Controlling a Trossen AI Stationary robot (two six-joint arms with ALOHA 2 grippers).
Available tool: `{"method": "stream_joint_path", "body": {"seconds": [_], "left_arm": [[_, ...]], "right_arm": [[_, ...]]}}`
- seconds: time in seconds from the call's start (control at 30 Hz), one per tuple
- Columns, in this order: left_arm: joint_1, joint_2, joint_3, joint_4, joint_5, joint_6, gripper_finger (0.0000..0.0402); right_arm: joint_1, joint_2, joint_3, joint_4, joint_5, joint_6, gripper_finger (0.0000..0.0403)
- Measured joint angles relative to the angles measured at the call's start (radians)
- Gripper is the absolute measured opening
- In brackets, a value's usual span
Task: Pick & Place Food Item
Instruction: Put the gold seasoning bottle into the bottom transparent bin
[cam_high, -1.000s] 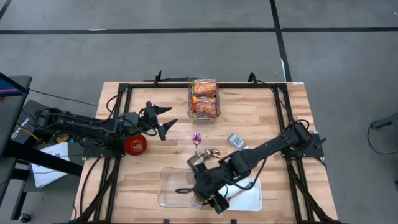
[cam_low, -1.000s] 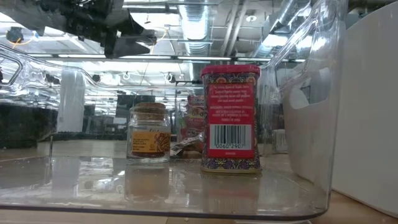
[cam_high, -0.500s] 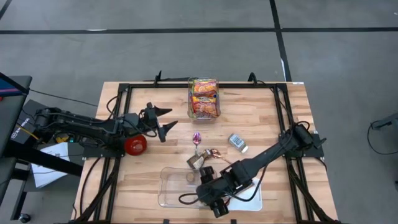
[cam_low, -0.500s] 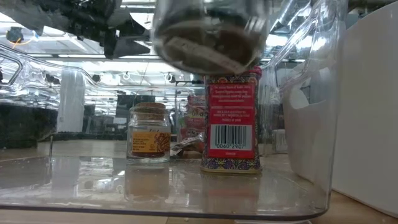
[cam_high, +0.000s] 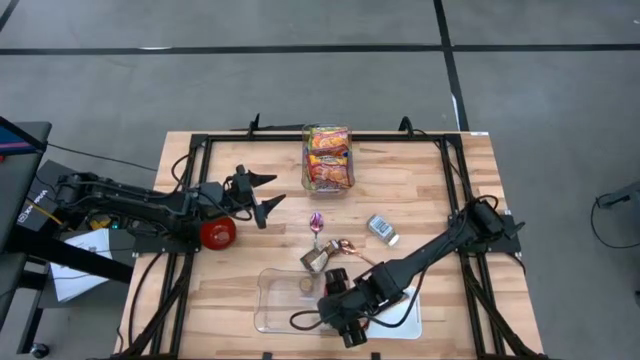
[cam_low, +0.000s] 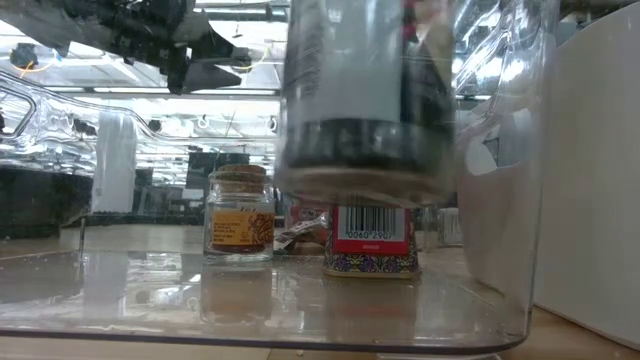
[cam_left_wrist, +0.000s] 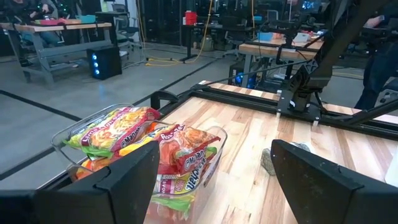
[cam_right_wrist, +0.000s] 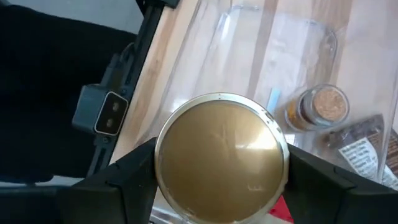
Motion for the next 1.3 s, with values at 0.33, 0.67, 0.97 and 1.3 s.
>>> {"method": "stream_joint_path", "body": {"seconds": [0.33,0.67,0.97,1.3], "left_arm": [[0.0,0.0,0.0,-0.001,0.0,0.0,0.0301],[0.0,0.0,0.001,-0.005,0.0,0.0,0.0301],[-0.006,0.0,0.001,-0.008,0.001,-0.003,0.0301],[-0.006,0.0,0.001,-0.008,0.001,-0.003,0.0301]], "right_arm": [[0.022,0.0,0.002,0.015,0.045,-0.001,0.0269],[0.023,0.062,0.001,0.014,0.014,-0.015,0.0269],[0.022,0.066,0.002,0.009,-0.001,-0.023,0.0269],[0.022,0.063,0.003,-0.006,-0.022,-0.03,0.0353]]}}
